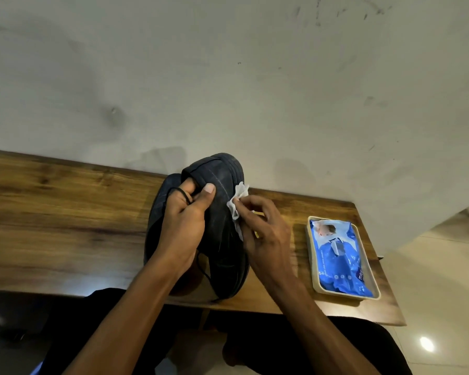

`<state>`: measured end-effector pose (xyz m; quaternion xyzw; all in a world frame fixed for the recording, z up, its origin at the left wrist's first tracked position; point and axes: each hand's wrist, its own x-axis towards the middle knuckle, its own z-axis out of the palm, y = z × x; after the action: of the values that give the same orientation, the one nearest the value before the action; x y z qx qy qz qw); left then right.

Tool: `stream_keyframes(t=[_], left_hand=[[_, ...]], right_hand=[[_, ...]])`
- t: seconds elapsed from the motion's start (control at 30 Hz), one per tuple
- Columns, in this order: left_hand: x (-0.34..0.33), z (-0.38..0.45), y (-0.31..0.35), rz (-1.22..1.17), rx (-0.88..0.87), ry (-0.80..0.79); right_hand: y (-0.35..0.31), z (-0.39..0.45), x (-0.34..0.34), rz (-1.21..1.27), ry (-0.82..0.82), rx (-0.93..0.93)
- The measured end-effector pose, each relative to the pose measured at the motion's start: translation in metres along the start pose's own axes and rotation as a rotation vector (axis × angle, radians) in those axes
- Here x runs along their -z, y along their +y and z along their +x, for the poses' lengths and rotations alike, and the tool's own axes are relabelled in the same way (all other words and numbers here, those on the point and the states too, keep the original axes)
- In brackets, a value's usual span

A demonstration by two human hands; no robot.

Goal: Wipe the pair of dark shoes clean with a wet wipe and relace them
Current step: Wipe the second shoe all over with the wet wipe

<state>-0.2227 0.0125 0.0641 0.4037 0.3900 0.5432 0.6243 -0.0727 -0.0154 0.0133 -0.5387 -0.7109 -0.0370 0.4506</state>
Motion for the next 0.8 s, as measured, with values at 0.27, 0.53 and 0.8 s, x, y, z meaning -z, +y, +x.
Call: stream_keyframes(t=[0.27, 0.53, 0.8], left_hand=[[-0.004, -0.004, 0.001, 0.076, -0.049, -0.063], [-0.008, -0.002, 0.005, 0.075, 0.005, 0.043], [-0.01, -0.004, 0.004, 0.043, -0.025, -0.03]], right_hand=[[-0.005, 0.041, 0.002, 0.075, 0.177, -0.033], [-0.034, -0.006, -0.004, 0.147, -0.012, 0.096], [-0.011, 0.037, -0.011, 0.272, 0.219, -0.2]])
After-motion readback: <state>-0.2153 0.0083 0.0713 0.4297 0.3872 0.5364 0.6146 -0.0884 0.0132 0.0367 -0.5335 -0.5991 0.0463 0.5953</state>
